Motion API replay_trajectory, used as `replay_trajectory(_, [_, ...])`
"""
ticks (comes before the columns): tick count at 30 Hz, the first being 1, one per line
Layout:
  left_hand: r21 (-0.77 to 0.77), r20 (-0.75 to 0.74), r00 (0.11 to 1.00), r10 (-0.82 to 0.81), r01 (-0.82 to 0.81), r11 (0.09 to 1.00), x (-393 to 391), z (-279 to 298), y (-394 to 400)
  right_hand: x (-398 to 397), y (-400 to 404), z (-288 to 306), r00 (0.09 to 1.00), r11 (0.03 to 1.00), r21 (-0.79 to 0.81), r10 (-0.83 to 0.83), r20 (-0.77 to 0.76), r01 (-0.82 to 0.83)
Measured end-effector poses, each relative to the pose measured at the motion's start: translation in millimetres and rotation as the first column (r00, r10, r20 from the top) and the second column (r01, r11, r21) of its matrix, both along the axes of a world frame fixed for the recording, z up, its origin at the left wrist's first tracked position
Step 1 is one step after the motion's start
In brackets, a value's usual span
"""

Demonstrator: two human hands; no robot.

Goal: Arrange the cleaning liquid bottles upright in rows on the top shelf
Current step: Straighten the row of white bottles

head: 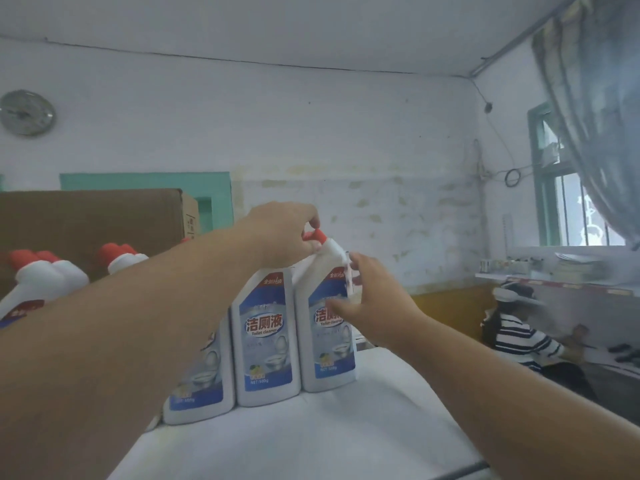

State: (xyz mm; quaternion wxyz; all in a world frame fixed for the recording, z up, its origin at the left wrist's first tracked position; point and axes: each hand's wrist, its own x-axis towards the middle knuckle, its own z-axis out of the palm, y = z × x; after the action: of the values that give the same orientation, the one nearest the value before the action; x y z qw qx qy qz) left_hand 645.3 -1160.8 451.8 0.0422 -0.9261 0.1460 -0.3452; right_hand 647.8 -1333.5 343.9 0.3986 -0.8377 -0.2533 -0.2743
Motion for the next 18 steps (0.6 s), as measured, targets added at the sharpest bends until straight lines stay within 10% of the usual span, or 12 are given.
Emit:
replay_trajectory(8, [0.060, 0.084, 0.991, -0.103, 0.099, 0.993, -35.9, -6.4, 29.2, -25.2, 15.3, 22.1, 0.975, 0.988, -0.012, -0.149, 0.162, 0.153])
replay_trajectory(18, [-0.094, 0.052, 0.989, 0.135, -0.130, 0.987, -134.5, -41.6, 97.9, -84.0, 76.0, 42.2, 0.941, 0.987, -0.073, 0.159, 0.299, -0.144])
